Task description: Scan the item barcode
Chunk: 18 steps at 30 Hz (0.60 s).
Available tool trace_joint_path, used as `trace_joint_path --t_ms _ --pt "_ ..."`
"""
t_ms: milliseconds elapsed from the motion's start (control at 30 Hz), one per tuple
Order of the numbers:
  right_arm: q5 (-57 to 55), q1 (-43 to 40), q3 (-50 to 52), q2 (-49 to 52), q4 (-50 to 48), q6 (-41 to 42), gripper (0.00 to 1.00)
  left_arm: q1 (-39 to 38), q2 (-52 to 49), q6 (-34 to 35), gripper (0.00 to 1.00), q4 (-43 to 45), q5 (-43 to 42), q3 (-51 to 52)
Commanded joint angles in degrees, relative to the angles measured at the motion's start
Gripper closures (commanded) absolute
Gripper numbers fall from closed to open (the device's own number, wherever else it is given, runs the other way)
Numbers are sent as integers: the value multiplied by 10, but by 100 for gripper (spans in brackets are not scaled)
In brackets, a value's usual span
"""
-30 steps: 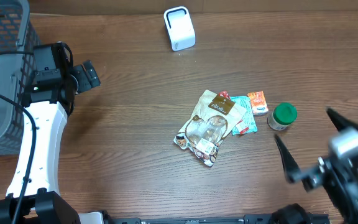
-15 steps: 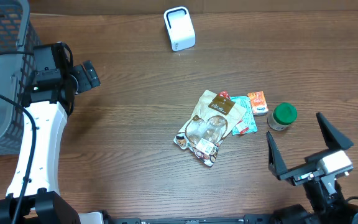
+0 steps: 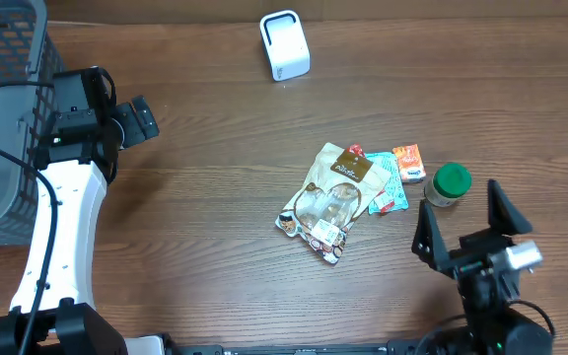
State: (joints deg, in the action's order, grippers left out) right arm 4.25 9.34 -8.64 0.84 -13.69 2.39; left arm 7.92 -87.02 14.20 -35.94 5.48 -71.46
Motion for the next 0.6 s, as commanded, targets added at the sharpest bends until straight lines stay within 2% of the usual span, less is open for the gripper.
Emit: trace_joint_path --t_ms 0,167,367,567 --pt "-12 -5 31 -7 -4 40 0 -1 1 2 0 2 7 -5" --pt "-13 -5 84 -7 -5 40 0 -1 1 2 0 2 7 -5" --pt "-20 -5 82 -7 64 16 0 -1 1 2 0 2 7 -5" --pt "-20 -5 82 -7 181 6 0 -1 1 2 0 2 7 -5"
